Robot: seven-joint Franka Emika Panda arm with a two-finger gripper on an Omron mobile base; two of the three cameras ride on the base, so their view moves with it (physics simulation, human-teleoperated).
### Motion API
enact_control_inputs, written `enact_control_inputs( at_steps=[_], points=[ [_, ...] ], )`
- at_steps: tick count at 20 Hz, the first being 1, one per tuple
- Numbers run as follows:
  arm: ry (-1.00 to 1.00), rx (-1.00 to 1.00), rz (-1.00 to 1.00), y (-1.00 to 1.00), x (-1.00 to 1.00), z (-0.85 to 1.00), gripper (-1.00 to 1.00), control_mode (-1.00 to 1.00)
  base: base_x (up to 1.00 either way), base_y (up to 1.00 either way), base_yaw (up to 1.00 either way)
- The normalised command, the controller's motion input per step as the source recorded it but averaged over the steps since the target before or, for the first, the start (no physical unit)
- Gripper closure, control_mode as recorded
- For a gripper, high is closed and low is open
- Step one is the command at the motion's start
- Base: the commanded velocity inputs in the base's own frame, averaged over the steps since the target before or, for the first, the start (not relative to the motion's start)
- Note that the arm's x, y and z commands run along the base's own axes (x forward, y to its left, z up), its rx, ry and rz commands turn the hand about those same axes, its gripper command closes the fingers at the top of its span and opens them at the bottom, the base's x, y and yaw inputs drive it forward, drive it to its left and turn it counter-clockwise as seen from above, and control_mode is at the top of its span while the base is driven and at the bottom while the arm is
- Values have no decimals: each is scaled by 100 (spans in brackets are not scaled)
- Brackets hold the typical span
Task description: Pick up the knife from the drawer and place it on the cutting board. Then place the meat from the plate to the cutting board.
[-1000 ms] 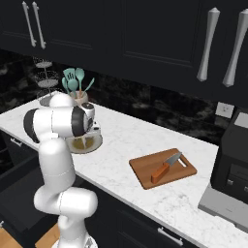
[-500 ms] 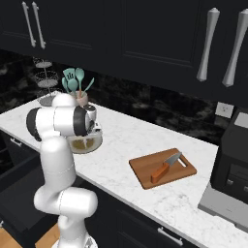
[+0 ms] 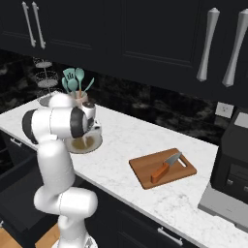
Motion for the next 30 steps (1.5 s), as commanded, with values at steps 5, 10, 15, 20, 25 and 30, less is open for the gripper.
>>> enact_control_inputs(
  at_steps=[5,10,15,20,25,30],
  points=[
    [-8,0,-15,-1,-40,58,100,-100,0,0,0],
    [-9,-1,-24,-26,-81,65,100,-100,0,0,0],
    [-2,0,-20,-64,-84,33,100,-100,0,0,0],
    [0,0,-19,-88,-75,21,100,-100,0,0,0],
    [0,0,-19,-92,-39,36,100,-100,0,0,0],
    [0,0,-20,-84,-29,35,100,-100,0,0,0]
  ],
)
